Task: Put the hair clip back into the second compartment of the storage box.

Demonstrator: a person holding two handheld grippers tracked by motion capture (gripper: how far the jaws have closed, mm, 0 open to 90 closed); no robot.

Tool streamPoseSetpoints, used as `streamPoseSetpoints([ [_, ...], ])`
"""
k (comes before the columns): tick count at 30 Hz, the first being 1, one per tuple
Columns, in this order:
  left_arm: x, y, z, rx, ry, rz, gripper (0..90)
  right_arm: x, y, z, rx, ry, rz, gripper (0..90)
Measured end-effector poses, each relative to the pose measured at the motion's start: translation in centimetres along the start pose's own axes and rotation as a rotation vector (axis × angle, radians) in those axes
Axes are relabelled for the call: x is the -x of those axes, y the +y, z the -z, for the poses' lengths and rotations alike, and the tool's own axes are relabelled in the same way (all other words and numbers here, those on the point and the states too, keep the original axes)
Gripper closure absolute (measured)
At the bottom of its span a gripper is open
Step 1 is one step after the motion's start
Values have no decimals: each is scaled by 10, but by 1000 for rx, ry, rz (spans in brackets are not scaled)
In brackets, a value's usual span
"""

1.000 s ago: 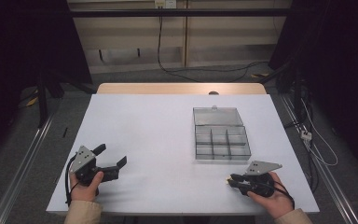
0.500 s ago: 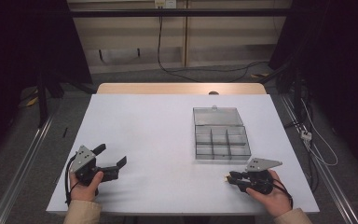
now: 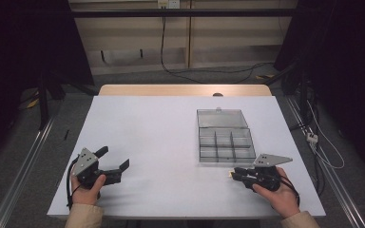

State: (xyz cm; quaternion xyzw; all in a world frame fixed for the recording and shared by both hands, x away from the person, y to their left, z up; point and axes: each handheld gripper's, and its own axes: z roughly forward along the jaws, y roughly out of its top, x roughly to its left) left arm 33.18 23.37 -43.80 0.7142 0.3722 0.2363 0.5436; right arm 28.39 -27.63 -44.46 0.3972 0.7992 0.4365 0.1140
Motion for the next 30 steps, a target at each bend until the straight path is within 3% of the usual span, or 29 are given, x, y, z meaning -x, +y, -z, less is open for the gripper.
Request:
streamPoseSetpoints([
  [30,-1,0,1,-2,2,-10,40,7,19,3,-12,24,4,739],
])
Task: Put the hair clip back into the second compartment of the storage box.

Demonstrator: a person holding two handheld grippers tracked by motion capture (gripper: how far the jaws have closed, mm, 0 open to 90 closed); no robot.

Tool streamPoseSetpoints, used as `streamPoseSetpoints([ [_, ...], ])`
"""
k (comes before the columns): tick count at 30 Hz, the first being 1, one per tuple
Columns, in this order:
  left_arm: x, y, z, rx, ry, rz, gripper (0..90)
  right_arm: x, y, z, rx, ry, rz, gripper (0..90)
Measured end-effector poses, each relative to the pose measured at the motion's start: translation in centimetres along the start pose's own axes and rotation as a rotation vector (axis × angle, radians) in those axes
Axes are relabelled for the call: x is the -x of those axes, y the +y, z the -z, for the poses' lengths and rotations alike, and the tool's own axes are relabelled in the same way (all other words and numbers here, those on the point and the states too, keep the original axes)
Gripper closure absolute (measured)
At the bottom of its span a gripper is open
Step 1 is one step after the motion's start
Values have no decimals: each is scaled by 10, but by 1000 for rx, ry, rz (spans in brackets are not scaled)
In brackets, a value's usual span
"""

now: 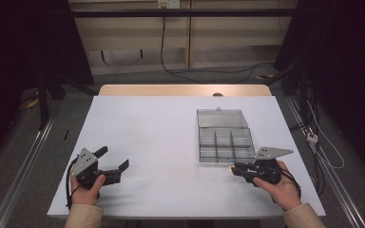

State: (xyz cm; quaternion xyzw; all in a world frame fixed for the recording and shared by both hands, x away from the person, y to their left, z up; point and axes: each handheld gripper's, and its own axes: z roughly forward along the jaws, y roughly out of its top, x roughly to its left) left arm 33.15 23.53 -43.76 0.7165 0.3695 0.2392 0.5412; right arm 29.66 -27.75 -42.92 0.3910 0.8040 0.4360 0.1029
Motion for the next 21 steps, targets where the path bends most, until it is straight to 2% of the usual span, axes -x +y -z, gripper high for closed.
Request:
streamPoseSetpoints([
  [21,1,0,0,1,-1,-2,42,3,16,-2,14,16,6,739],
])
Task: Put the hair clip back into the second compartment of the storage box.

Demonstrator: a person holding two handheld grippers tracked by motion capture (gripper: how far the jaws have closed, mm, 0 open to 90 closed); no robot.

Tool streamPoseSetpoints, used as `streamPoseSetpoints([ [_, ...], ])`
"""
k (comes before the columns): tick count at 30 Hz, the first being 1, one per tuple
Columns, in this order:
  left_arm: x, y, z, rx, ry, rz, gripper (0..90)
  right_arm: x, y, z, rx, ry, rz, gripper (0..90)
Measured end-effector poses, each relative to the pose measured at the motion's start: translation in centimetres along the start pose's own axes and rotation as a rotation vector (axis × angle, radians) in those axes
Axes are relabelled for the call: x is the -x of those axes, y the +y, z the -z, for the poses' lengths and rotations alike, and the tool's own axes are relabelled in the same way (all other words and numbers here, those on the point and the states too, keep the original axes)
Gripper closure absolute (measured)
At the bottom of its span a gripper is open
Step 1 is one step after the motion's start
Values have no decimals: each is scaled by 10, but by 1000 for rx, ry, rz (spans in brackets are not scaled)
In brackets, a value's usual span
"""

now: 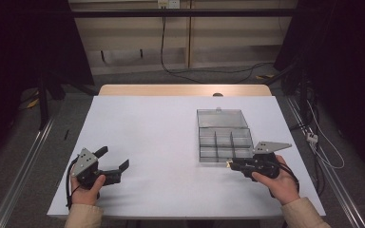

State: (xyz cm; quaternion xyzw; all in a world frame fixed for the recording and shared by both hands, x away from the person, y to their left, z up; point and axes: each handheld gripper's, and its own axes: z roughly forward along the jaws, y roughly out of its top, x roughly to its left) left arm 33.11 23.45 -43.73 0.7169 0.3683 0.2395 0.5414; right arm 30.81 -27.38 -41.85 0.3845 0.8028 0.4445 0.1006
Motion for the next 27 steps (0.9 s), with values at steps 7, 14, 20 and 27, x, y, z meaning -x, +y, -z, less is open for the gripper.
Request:
streamPoseSetpoints([
  [7,0,0,0,0,0,0,42,1,6,1,7,-1,3,739],
  [14,0,0,0,-1,-2,-3,42,4,11,1,14,-3,3,739],
  [20,0,0,0,-2,0,-3,43,6,14,1,17,-9,0,739],
  [27,0,0,0,-1,-1,-2,43,9,19,0,23,-15,4,739],
])
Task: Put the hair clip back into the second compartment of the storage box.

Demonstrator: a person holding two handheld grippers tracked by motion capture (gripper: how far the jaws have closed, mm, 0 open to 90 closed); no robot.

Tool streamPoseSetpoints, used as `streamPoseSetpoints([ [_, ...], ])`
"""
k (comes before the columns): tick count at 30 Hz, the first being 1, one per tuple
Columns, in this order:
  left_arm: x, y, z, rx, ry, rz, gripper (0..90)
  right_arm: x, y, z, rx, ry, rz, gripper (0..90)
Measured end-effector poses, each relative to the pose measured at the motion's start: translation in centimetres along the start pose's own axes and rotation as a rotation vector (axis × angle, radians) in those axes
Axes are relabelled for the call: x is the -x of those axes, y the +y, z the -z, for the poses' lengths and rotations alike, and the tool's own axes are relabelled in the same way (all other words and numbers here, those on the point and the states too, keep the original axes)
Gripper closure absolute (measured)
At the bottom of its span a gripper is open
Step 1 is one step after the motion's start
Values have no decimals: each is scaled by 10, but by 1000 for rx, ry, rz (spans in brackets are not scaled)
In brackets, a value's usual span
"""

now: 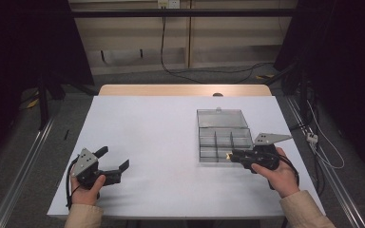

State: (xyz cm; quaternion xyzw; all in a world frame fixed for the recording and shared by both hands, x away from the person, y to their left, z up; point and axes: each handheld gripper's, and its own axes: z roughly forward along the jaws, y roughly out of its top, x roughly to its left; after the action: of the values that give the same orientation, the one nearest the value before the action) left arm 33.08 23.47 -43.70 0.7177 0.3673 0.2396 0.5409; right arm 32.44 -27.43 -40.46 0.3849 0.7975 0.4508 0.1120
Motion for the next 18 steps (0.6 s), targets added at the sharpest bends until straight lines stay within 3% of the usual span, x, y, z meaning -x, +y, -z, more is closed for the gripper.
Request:
streamPoseSetpoints([
  [18,0,0,0,-2,-3,-4,43,9,11,-5,2,-14,3,739],
])
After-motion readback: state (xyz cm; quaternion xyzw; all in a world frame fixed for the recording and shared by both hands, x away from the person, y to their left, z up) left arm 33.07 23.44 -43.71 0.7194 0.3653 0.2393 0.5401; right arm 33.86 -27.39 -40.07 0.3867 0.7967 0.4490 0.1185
